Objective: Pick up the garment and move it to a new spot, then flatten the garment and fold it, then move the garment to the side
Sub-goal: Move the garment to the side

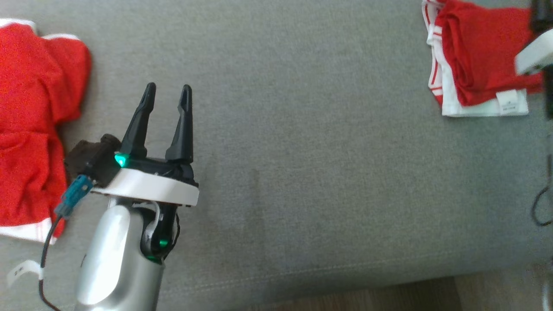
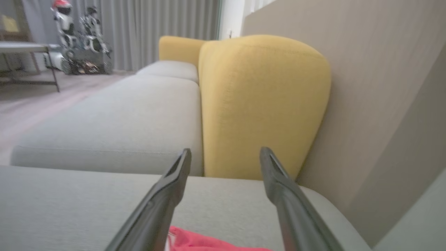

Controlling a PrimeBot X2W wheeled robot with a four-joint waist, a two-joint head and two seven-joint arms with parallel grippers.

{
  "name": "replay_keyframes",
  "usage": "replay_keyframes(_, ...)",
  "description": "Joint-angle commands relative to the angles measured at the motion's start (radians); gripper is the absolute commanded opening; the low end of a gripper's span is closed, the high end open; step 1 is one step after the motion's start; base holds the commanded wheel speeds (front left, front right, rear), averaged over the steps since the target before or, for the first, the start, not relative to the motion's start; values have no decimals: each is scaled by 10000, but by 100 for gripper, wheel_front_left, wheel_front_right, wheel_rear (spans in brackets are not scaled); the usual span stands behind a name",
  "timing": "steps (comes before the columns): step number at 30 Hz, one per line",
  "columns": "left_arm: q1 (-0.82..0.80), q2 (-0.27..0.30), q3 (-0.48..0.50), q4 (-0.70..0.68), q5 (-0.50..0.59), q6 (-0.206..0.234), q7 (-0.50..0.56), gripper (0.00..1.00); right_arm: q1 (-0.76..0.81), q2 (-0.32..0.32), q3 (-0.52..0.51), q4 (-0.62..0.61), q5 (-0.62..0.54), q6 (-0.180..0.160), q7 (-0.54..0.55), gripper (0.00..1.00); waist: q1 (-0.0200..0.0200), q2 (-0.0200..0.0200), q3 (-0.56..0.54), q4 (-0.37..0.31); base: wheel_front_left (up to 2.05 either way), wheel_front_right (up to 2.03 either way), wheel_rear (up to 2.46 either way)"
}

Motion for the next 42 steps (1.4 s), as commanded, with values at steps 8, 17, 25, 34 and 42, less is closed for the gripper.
replay_keyframes(8,268,53,626,-182,-398,118,-51,100,1696,1136,862,-1895,904,65,-362,100,0,0,-1367,665,0,0,0)
replay_keyframes(17,992,51,716,58,-747,378,-51,100,3517,1692,1398,-2321,1082,65,-893,100,0,0,-2171,811,0,0,0)
replay_keyframes(25,1699,50,825,141,-1054,419,-51,100,4896,2100,984,-2225,642,65,-1606,100,0,0,-2606,774,0,0,0)
replay_keyframes(34,2006,49,954,162,-1479,623,-51,100,5670,2413,877,-2030,202,65,-2031,100,0,0,-2739,698,0,0,0)
replay_keyframes(42,1971,49,989,69,-1355,624,-51,100,5632,2523,876,-1928,134,65,-2124,100,0,0,-2696,688,0,0,0)
